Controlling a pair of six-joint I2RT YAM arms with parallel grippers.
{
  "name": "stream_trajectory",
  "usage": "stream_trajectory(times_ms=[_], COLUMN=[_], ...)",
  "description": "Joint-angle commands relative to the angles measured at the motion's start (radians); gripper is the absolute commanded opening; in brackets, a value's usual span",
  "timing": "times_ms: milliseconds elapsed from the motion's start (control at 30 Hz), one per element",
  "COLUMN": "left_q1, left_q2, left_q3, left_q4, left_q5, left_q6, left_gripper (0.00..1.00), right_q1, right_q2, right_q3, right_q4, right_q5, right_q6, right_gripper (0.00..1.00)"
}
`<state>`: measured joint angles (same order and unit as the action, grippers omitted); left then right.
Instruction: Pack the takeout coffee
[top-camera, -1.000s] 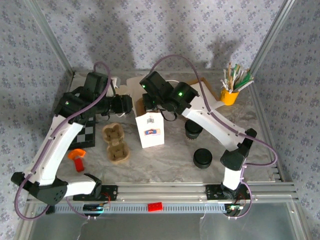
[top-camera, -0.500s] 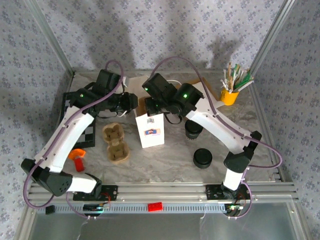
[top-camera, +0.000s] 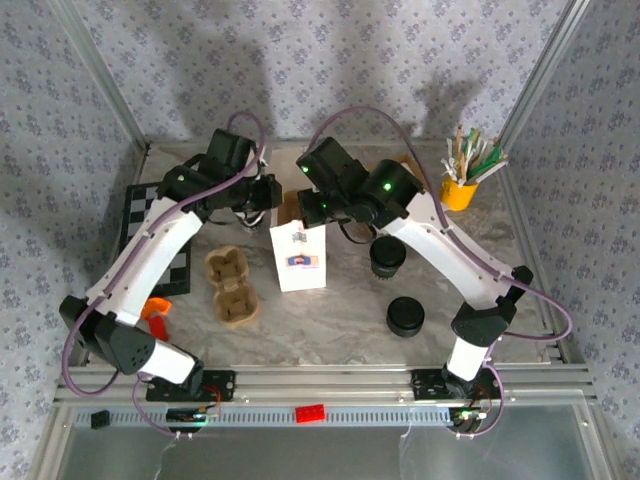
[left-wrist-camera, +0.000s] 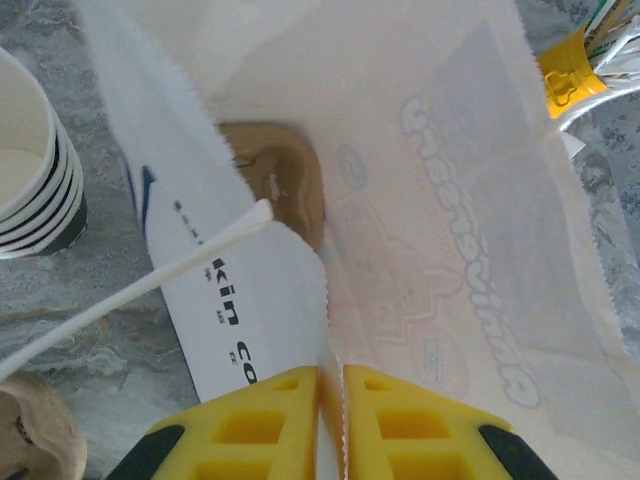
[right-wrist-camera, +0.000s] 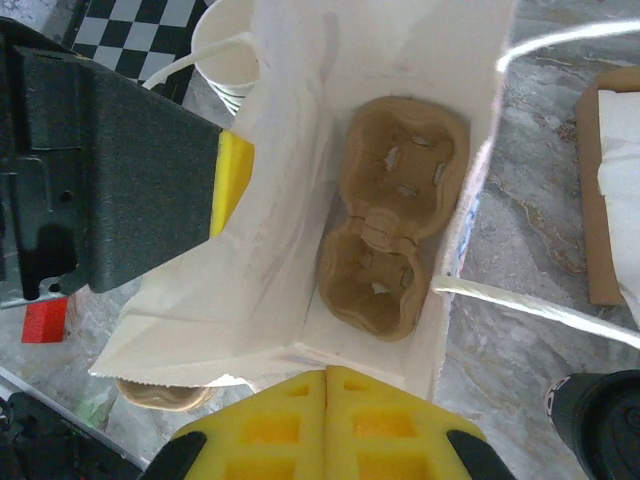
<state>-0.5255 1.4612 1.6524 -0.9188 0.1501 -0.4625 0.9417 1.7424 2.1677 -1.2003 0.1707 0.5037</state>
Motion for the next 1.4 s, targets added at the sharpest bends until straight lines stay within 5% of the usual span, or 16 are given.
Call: stream_trajectory(times_ms=[0, 100, 300, 567, 800, 1000, 1200, 1367], left_q1=[0.003, 0.005, 0.029, 0.033, 0.032, 0.032, 0.035, 0.033], left_q2=[0.006, -0.009, -0.048, -0.138, -0.194, -0.203, -0.234, -0.246], left_q3=[0.054, 0.039, 0.033, 0.011, -0.05, -0.105, -0.153, -0.168], left_q4=[0.007, 0.01, -0.04, -0.082, -0.065, -0.023, 0.035, 0.046], left_q5=[0.028, 0.033, 0.012, -0.012, -0.002, -0.013, -0.071, -0.074], left_q6=[0.034, 0.03, 0.027, 0.035, 0.016, 0.007, -0.015, -0.025], left_gripper=[0.14, 0.17, 0.42, 0.51, 0.55, 0.56, 0.56, 0.56], right_q1=[-0.01, -0.021, -0.033, -0.056, -0.102, -0.242, -0.334, -0.385], right_q2=[-0.01, -0.015, -0.033, -0.104, -0.259, -0.444, -0.484, -0.46], right_q3=[0.037, 0.036, 0.038, 0.021, -0.193, -0.576, -0.797, -0.883], right_q4=[-0.059, -0.072, -0.123, -0.273, -0.313, -0.079, 0.09, 0.211], right_q5=[-0.002, -0.007, 0.005, 0.042, 0.068, -0.056, -0.038, -0.122], right_q6=[-0.024, -0.025, -0.018, 0.044, 0.117, 0.147, 0.163, 0.021], right_gripper=[0.04, 0.06, 0.19, 0.38, 0.55, 0.75, 0.91, 0.93])
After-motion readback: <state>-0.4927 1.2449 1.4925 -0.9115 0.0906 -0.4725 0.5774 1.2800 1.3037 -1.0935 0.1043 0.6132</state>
